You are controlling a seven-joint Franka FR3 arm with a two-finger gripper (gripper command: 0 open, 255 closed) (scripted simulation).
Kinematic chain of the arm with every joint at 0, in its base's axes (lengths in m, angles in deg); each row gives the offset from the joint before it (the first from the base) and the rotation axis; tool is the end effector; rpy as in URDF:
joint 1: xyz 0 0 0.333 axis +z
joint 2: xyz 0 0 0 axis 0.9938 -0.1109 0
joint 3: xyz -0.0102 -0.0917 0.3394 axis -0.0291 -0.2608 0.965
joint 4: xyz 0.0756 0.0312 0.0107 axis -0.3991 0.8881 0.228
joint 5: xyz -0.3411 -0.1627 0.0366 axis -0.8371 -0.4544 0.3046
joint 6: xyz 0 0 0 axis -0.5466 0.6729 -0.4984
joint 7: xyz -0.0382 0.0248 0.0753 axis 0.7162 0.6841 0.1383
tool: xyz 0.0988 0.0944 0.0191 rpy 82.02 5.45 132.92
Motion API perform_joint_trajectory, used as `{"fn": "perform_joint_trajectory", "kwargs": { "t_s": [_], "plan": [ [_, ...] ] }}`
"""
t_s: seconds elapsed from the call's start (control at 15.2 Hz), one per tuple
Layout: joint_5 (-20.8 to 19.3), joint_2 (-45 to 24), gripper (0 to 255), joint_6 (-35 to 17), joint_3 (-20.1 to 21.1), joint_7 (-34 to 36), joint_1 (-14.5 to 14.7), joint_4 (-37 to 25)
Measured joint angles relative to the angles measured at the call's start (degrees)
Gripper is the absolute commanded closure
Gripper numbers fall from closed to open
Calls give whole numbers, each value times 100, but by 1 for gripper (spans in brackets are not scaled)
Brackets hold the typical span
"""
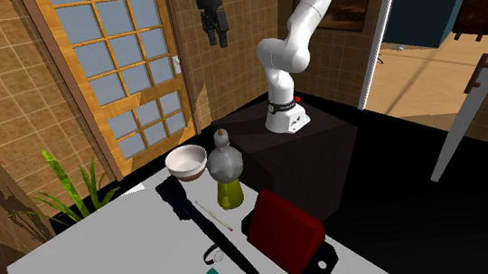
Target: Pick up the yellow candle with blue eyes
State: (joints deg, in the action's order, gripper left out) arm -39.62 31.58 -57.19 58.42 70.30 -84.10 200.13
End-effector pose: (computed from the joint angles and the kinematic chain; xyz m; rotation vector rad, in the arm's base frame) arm 0.2522 0.0005 0.5809 -3.0120 0.1726 0.0664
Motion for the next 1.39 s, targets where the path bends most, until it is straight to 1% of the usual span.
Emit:
{"fn": "perform_joint_trajectory", "kwargs": {
  "t_s": [0.13,0.4,0.53,0.86,0.92,1.19,1.39],
  "plan": [
    [39,-16,0,-100,59,57,15,55],
    [289,-52,0,-746,468,448,114,418],
    [408,-160,0,-1194,688,638,160,620],
    [702,-547,0,-2237,1332,1217,302,907],
    [765,-682,0,-2460,1506,1376,339,913],
    [818,-1296,0,-3294,2011,1835,332,854],
    [731,-1874,0,-3936,2416,2236,252,713]
  ]
}}
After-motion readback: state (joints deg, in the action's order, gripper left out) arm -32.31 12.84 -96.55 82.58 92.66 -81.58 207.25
